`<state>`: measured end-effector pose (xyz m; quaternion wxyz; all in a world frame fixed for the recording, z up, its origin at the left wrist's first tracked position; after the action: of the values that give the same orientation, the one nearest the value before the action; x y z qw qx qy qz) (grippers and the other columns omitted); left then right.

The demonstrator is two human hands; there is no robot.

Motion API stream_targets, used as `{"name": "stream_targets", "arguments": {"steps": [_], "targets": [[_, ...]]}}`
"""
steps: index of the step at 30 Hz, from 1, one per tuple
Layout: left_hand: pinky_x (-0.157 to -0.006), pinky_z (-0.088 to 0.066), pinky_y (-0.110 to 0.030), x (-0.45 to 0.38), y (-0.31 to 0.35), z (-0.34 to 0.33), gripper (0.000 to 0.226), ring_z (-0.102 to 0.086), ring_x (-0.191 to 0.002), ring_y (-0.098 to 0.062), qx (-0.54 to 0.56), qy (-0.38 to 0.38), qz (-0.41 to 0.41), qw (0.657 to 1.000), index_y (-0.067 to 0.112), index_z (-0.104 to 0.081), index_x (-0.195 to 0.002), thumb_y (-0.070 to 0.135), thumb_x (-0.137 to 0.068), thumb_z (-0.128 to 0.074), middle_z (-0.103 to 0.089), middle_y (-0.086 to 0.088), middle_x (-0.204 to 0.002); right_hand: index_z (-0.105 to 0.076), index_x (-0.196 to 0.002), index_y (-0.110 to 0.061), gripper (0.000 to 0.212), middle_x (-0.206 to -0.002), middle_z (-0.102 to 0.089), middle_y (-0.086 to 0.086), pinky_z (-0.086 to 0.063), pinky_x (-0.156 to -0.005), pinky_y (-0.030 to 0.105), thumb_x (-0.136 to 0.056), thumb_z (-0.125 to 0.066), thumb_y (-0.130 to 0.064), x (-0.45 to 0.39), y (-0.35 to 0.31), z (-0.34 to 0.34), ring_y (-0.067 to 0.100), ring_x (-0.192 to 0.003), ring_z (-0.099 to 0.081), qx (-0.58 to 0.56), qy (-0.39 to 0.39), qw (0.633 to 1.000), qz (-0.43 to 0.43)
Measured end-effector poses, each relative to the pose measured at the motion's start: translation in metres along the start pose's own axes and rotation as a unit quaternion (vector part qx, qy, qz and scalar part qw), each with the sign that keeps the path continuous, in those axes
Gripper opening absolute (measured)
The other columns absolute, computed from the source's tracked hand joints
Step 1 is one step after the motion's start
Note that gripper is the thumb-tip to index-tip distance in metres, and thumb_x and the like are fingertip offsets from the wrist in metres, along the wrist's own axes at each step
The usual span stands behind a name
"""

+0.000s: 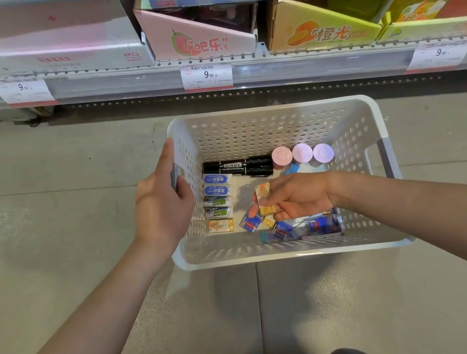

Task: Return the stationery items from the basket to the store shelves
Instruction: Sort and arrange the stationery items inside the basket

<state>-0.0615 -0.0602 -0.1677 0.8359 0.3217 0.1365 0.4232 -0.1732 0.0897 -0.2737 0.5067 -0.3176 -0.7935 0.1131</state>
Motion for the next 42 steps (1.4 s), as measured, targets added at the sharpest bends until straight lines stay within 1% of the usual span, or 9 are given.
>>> {"name": "stream_targets", "arguments": {"steps": [5,9,12,15,20,23,26,30,42], "targets": [[-0.052,-0.046,-0.042,0.001,0.001,0.001,0.061,-0.044,-0.053,-0.021,0.002,0.002,-0.001,1.000,0.020,-0.024,-0.149,0.007,-0.094,-0.046,-0.057,-0.021,-0.072,-0.056,-0.121,-0.005,0.025,-0.099,-0.067,-0.001,-0.053,-0.070,0.014,-0.098,-0.046,-0.009,-0.002,0.003,-0.001,0.002,-0.082,-0.064,0.202,0.054,0.978,-0.011],[-0.052,-0.046,-0.043,0.000,0.002,0.002,0.060,-0.043,-0.053,-0.019,-0.003,0.009,-0.004,1.000,0.019,-0.026,-0.148,0.007,-0.093,-0.047,-0.056,-0.021,-0.070,-0.060,-0.107,0.002,0.017,-0.074,-0.060,0.004,-0.051,-0.050,0.011,-0.094,-0.054,-0.007,-0.025,0.000,-0.003,0.003,-0.052,-0.059,0.342,0.127,0.931,-0.025],[-0.051,-0.045,-0.041,0.001,0.003,0.002,0.059,-0.044,-0.053,-0.020,-0.010,0.014,-0.012,1.000,0.018,-0.027,-0.148,0.007,-0.093,-0.047,-0.056,-0.020,-0.069,-0.061,-0.081,-0.007,0.012,-0.067,-0.059,0.000,-0.044,-0.045,0.006,-0.091,-0.061,-0.014,-0.041,-0.001,-0.015,0.000,-0.047,-0.053,0.394,0.140,0.907,-0.040],[-0.048,-0.044,-0.038,0.000,0.001,0.001,0.060,-0.043,-0.052,-0.019,-0.006,0.011,-0.013,1.000,0.020,-0.026,-0.148,0.008,-0.093,-0.046,-0.055,-0.021,-0.068,-0.058,-0.081,-0.010,0.010,-0.066,-0.056,0.000,-0.044,-0.043,0.008,-0.089,-0.063,-0.014,-0.054,0.004,-0.020,-0.001,-0.039,-0.055,0.392,0.165,0.902,-0.072],[-0.047,-0.040,-0.028,0.000,0.001,0.000,0.059,-0.048,-0.054,-0.022,0.013,0.006,-0.009,1.000,0.022,-0.026,-0.148,0.011,-0.094,-0.046,-0.057,-0.021,-0.076,-0.052,-0.067,-0.011,0.025,-0.066,-0.048,0.001,-0.033,-0.049,0.019,-0.092,-0.055,-0.015,-0.061,0.002,-0.030,0.010,-0.054,-0.041,0.491,0.178,0.845,-0.113],[-0.049,-0.048,-0.036,0.000,0.001,0.001,0.057,-0.055,-0.057,-0.025,0.015,0.010,-0.007,1.000,0.021,-0.026,-0.148,0.017,-0.094,-0.046,-0.061,-0.017,-0.079,-0.049,-0.065,-0.013,0.025,-0.070,-0.058,0.003,-0.041,-0.051,0.019,-0.087,-0.061,-0.007,-0.068,0.006,-0.030,0.011,-0.053,-0.047,0.481,0.155,0.853,-0.128],[-0.063,-0.054,-0.042,0.000,-0.001,0.003,0.053,-0.062,-0.071,-0.026,0.022,0.023,0.014,0.999,0.013,-0.030,-0.145,0.019,-0.094,-0.046,-0.061,-0.004,-0.085,-0.060,-0.082,-0.007,0.011,-0.101,-0.070,0.011,-0.048,-0.058,0.024,-0.083,-0.068,-0.014,-0.071,0.005,-0.031,0.017,-0.062,-0.058,0.499,0.191,0.837,-0.119],[-0.068,-0.055,-0.048,-0.001,-0.005,0.000,0.041,-0.063,-0.076,-0.028,0.023,0.016,0.023,0.999,0.011,-0.041,-0.134,0.023,-0.095,-0.045,-0.060,-0.002,-0.091,-0.060,-0.115,-0.003,0.037,-0.117,-0.064,0.011,-0.049,-0.082,0.027,-0.083,-0.068,-0.020,-0.070,-0.003,-0.026,0.023,-0.106,-0.062,0.533,0.269,0.799,-0.067],[-0.051,-0.050,-0.049,-0.001,-0.012,-0.001,0.035,-0.057,-0.066,-0.042,0.076,0.012,0.054,0.996,0.021,-0.043,-0.130,0.020,-0.095,-0.046,-0.061,-0.022,-0.080,-0.056,-0.117,-0.005,0.039,-0.120,-0.061,0.011,-0.048,-0.086,0.027,-0.083,-0.068,-0.018,-0.064,-0.009,-0.029,0.023,-0.110,-0.059,0.537,0.275,0.797,-0.033]]}}
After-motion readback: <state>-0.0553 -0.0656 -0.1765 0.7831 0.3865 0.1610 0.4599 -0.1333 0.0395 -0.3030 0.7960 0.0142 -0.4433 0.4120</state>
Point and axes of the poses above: each hand's wrist, its own x-axis away from the middle knuckle, its own z-axis out of the back of the hand, y = z × x, the point moved 9 cm from there along -x, towards the middle knuckle
